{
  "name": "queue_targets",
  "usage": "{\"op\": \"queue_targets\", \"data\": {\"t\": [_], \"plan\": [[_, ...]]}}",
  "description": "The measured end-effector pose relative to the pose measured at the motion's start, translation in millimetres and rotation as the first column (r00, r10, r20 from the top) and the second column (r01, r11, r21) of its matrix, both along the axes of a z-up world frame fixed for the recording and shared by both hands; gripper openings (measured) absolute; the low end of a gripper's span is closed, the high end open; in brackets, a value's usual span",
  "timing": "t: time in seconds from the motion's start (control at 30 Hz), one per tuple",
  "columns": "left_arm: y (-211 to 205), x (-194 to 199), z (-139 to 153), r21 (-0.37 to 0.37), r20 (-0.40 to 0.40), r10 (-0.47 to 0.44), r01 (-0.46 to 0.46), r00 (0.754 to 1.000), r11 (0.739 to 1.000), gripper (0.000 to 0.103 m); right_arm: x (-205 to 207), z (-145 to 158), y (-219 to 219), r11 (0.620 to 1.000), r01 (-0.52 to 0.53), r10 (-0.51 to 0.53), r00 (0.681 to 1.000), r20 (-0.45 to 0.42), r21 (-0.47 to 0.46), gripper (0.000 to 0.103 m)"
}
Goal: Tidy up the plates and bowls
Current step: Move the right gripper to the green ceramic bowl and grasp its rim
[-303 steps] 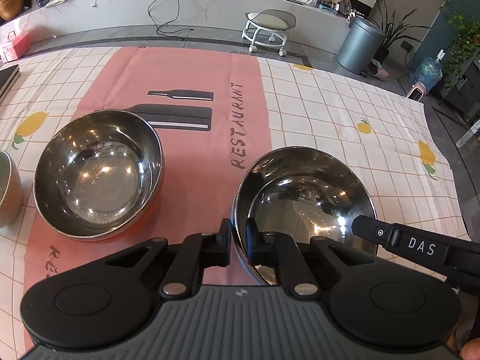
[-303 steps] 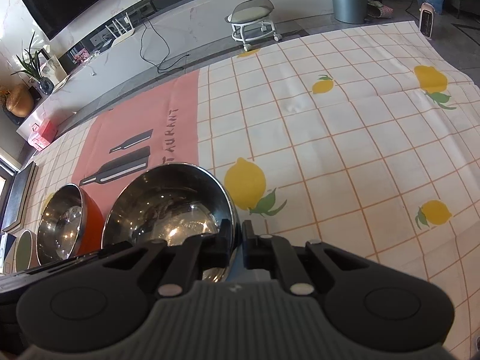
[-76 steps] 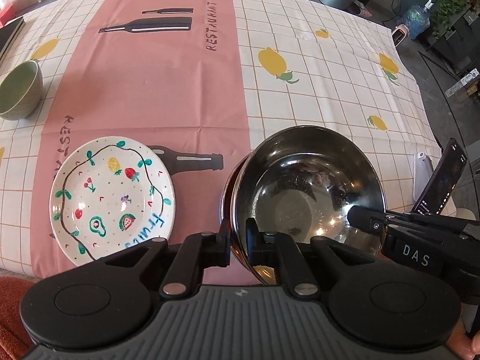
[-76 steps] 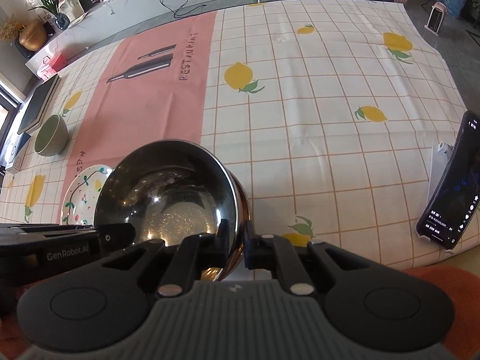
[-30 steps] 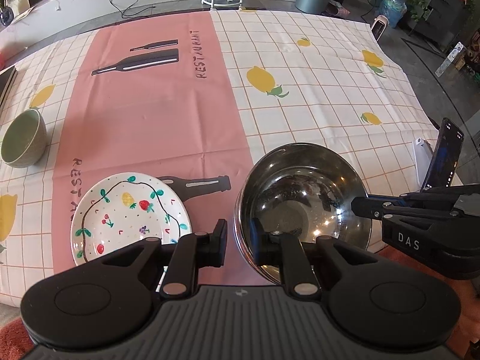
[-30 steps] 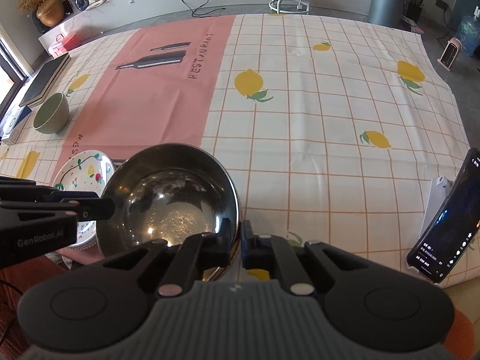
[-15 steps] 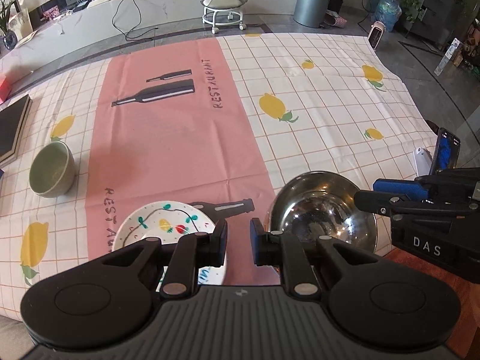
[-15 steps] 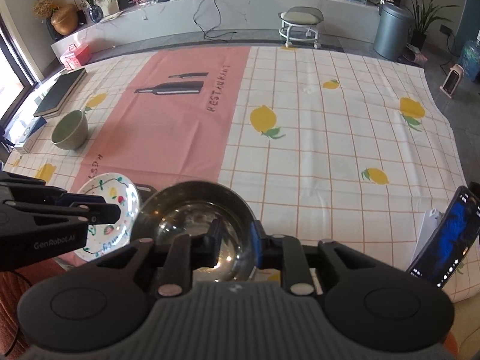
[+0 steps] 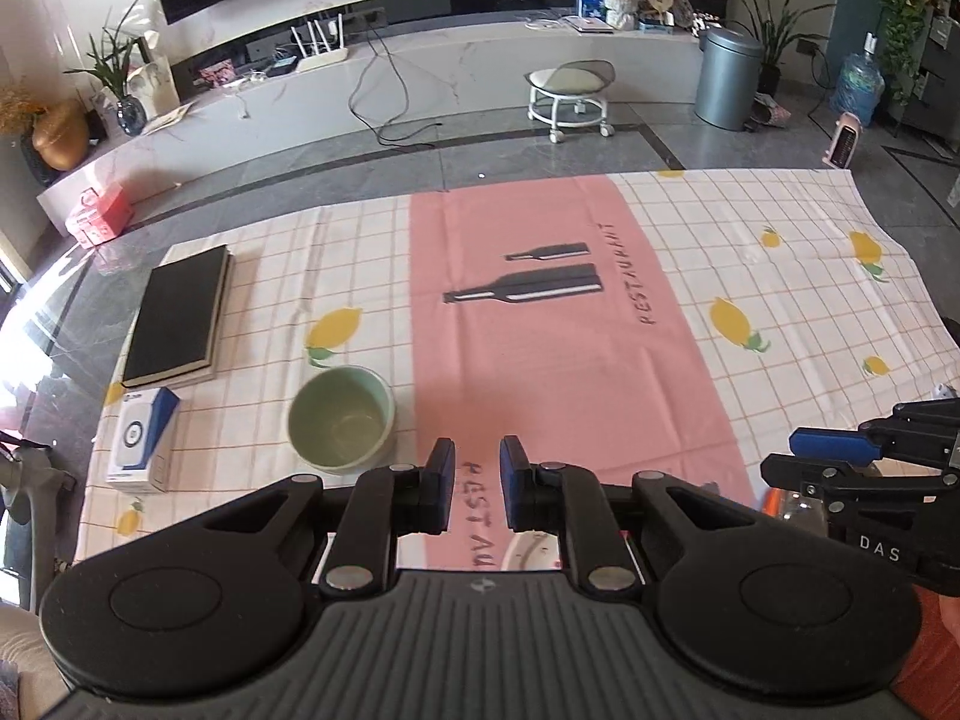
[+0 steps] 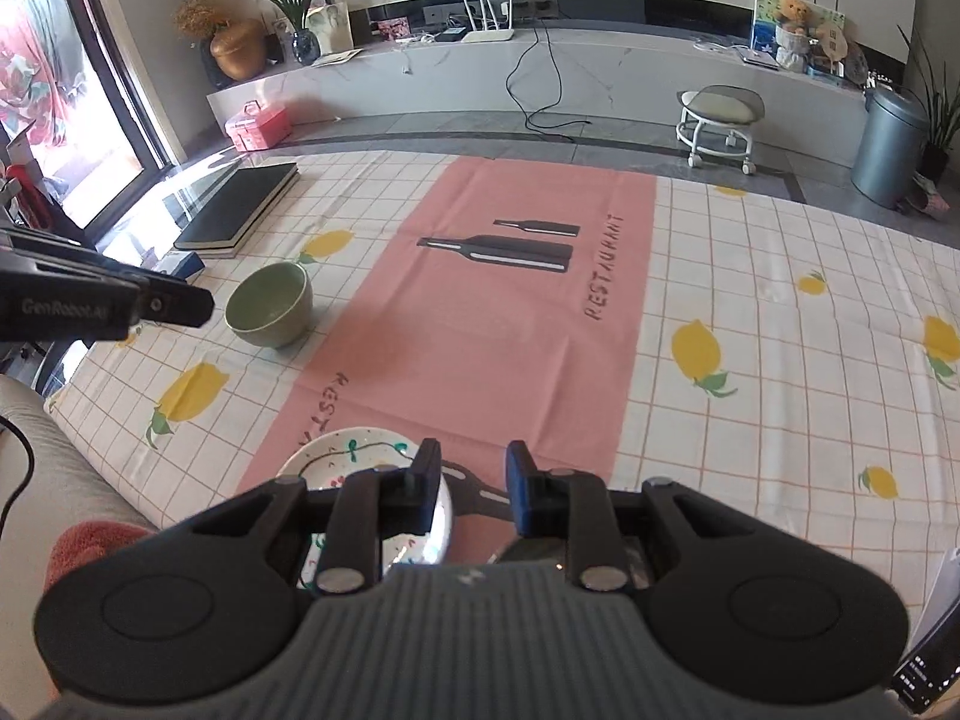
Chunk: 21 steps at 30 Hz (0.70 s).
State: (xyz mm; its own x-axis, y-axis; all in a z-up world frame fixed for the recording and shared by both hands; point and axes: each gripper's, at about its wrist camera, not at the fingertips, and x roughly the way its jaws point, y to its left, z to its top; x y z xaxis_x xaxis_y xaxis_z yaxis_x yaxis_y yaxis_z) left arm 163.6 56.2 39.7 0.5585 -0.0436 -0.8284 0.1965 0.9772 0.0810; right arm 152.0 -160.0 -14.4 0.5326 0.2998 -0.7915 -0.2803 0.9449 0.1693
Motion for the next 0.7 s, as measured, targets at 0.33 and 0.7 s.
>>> {"op": "queue_targets", "data": {"t": [0.33,0.7], "plan": [[105,23,-25,0.004,0.009,0.044,-0.044,0.999,0.999,0.021,55,-17,67,0.995,-0.067,0.074,0.992,-0.099,0.068,0.033],[168,65,-101,-0.113,-0.017,0.083,-0.084,0.996,0.990,0.024,125,-56,153,0.989,-0.113,0.129,0.976,-0.176,0.097,0.033]]}}
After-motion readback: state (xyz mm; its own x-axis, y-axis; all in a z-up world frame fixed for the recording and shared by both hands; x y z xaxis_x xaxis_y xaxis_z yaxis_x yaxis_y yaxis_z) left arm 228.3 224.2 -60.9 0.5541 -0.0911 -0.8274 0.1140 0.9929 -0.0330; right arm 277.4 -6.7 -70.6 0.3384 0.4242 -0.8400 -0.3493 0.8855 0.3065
